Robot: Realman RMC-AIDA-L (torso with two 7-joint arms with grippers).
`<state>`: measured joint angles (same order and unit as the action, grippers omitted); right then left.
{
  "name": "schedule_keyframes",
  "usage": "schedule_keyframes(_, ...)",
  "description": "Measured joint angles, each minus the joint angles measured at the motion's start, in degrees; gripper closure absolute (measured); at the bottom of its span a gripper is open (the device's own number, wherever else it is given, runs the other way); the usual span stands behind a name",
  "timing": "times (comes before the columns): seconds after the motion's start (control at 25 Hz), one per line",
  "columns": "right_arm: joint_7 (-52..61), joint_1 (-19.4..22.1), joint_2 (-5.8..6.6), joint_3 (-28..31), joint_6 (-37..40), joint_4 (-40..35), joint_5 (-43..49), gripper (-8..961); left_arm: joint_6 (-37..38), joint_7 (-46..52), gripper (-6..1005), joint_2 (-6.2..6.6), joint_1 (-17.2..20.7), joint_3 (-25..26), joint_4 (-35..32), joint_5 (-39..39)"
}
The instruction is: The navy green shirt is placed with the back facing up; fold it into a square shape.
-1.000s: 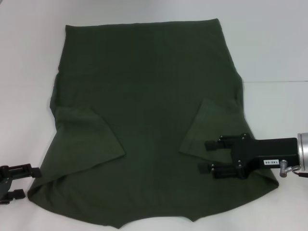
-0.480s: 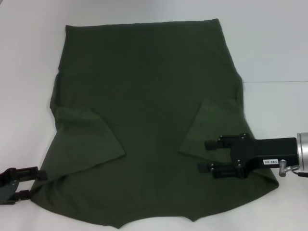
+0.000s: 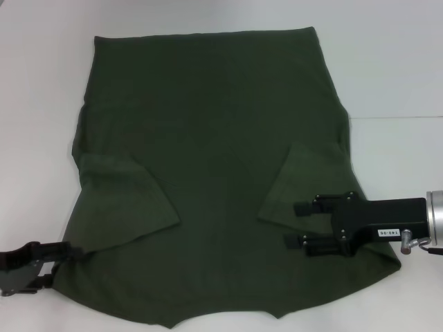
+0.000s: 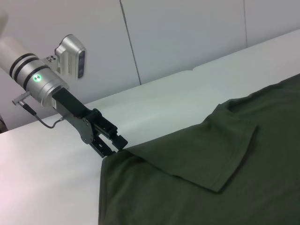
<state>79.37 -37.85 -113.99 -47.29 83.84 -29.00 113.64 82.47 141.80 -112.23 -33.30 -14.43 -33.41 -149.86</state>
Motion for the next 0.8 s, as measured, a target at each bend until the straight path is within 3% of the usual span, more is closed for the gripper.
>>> schedule_keyframes(0.8,0.0,-0.4,0.06,0.1,-0.5,0.0,0.0,184,1.6,-0.1,126,0.98,-4.3,-0.1,3.5,2.7)
